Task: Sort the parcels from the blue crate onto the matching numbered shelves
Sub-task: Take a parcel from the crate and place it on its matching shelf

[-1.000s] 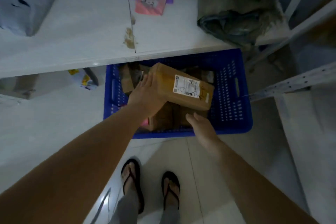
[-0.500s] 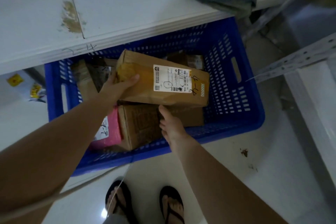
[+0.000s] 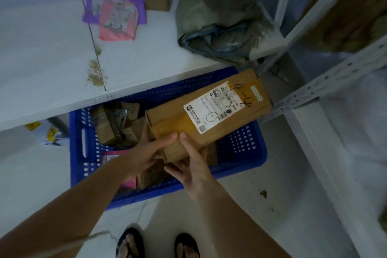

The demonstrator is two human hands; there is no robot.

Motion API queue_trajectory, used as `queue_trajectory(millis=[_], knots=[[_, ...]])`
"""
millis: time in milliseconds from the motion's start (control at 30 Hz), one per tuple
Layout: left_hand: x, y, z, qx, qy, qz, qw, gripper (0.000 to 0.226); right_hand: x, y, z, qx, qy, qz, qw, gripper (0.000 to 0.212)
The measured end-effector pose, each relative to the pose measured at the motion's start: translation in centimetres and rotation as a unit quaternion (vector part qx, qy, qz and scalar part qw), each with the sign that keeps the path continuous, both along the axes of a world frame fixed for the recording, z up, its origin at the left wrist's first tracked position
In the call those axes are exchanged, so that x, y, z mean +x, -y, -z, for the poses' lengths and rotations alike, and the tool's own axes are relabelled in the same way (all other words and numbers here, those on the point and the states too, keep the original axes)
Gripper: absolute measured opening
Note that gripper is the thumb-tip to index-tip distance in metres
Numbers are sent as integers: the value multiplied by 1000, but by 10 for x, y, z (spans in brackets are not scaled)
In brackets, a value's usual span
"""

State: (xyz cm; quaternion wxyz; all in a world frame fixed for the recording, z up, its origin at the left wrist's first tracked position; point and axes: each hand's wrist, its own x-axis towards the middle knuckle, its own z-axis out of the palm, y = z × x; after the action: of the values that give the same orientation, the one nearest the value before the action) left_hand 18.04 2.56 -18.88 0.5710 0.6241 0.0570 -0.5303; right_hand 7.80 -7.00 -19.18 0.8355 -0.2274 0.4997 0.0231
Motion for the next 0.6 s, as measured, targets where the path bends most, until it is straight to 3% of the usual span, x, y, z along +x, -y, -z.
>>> queue_trajectory(millis=[100,233,333,467,600], knots=[[-1,12,-65,11,96,20,995,126,-24,30,-53,-41,33,-61,997,101],[-13,32,-179,35,244,118,962,109,-51,77,-154,-82,54,-97,990,93],[-34,47,-281,35,321,218,921,99,-76,110,-262,-201,41,-150,967,96],[-60,67,-424,-59,404,253,877,92,-102,141,-417,-380,138,-110,908,80],[-102,77,-562,-172,475,150,850,90,-118,131,-557,-543,251,-48,800,67]])
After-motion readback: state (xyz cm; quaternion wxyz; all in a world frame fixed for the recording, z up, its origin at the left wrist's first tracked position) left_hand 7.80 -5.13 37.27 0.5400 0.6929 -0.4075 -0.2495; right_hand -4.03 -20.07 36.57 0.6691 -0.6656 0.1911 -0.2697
